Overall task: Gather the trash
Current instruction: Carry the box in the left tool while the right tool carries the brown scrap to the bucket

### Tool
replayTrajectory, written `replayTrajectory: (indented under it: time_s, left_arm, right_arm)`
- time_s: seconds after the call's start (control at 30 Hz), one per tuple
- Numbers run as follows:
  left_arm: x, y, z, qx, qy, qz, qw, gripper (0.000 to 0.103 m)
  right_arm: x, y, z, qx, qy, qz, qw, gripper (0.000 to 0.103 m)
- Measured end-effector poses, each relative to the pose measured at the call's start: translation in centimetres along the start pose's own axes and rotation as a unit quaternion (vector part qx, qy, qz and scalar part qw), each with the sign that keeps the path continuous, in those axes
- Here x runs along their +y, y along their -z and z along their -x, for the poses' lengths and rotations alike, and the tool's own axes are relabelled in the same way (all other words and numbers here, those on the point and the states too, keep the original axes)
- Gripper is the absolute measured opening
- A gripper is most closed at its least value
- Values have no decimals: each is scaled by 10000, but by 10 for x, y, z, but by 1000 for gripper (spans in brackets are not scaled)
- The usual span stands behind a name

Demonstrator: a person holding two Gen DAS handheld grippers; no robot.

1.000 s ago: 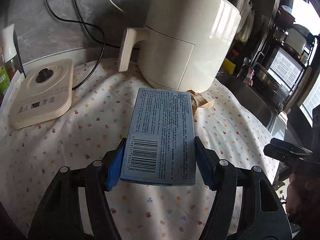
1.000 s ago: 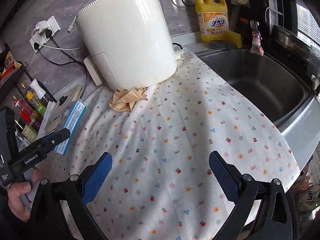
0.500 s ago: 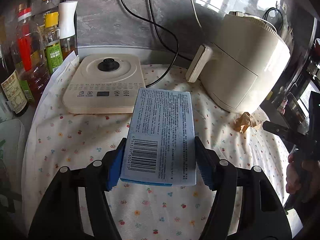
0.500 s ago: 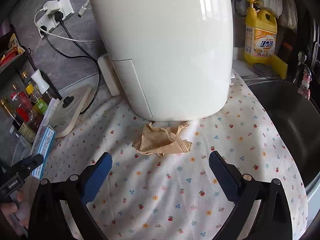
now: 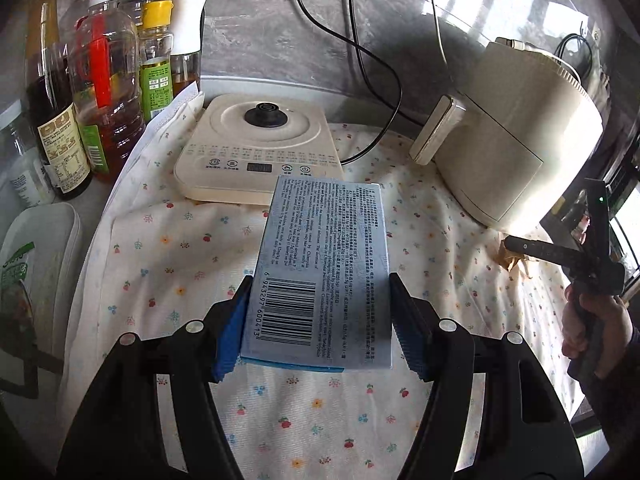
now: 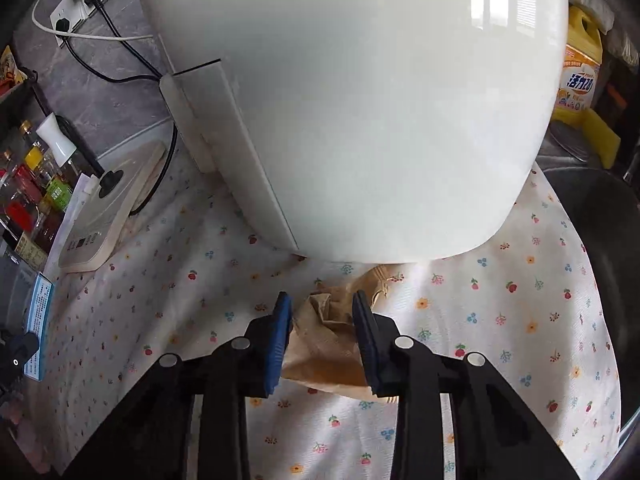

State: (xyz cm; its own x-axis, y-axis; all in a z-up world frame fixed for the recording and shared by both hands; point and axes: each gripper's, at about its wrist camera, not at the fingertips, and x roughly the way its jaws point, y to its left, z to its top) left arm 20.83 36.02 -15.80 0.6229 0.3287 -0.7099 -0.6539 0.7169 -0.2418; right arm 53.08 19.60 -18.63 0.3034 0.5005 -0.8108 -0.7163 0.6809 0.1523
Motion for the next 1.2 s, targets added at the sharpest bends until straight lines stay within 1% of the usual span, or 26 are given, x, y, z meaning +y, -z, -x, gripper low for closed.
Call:
replayTrajectory:
  time_s: [0.1,0.2,0.37,0.53,0.7,0.8,0.9,0.97,1.13,1.2]
  left_arm:
    - [-4,2,2,-13,33,-9,10000,65]
    - [-10,5,6,-36,91,-40,9999,65]
    - [-27,11,12,-58,226,-123,9997,65]
    - [-53,22,17,-53,430,-281,9987,65]
    - [-89,39,24,-20,750,-515,9959,65]
    - [-115,52,27,46,983,-661,9929,65]
    - [-146,66,29,182,1246,-814,9887,65]
    - [-170,77,31,268,1441,-987,9843,65]
    - [-235,107,33,512,1941,-1487,9683,65]
    - [-263,120,34,627,2146,-1670,9603,65]
  right_arm:
    - [0,7,11,-54,-31,62,10000,20]
    - [-2,17,25,-106,-98,34,9999,18]
    - [-9,39,53,-167,-196,-65,9996,17]
    - [-20,69,87,-309,-276,-152,9990,17]
    - [-37,100,133,-507,-303,-329,9977,16]
    - [-50,122,162,-607,-239,-465,9968,16]
    - [-69,147,191,-667,-132,-683,9953,16]
    - [-83,166,211,-714,-5,-813,9941,16]
    - [-125,217,258,-792,386,-1243,9883,16]
    - [-143,238,276,-815,569,-1451,9844,16]
